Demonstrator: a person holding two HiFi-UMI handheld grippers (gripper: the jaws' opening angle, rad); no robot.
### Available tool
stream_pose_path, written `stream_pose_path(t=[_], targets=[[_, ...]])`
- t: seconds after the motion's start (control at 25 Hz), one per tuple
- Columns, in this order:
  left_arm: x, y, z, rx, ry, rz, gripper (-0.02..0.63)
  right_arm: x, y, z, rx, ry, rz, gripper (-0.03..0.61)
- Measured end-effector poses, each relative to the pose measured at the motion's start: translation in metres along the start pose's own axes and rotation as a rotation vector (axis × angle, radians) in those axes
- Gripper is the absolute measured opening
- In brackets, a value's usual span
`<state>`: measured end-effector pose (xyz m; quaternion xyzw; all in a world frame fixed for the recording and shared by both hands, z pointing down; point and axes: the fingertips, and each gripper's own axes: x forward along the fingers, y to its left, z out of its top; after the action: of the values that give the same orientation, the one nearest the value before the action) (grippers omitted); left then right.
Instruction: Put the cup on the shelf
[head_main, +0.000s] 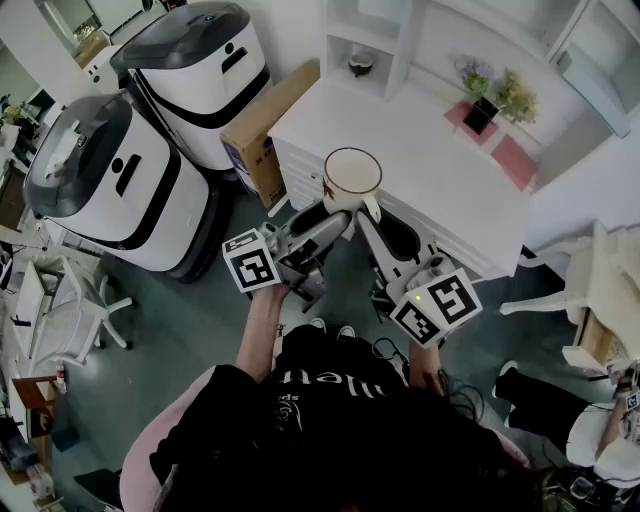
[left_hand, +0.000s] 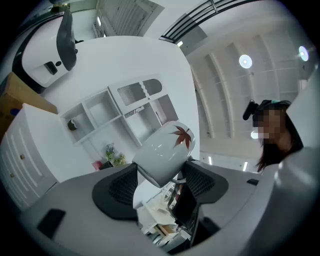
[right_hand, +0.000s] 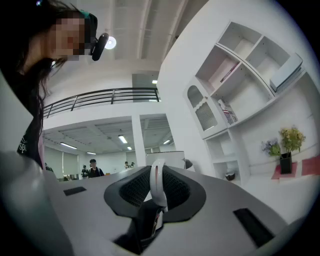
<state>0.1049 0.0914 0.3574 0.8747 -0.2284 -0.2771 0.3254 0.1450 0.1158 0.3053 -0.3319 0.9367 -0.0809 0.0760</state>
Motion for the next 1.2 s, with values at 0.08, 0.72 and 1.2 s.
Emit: stream_pose_path(t=[0.08,0.72,1.2], targets=[[0.001,0.001,0.000,0.002,0.000,0.001,0.299,0.000,-0.001,0.000,-0.002,0.000,0.001,0.089],[0.025,0.004,-0.023,-0.003,-0.003,0.025,0.301,-0.018,-0.024,0.000,0.005,0.005,0.034,0.089],[0.030,0.006,-0.044,-0.031,-0.012,0.053,0.304,-0.032,-0.032,-0.009,0.026,0.008,0.057,0.089]])
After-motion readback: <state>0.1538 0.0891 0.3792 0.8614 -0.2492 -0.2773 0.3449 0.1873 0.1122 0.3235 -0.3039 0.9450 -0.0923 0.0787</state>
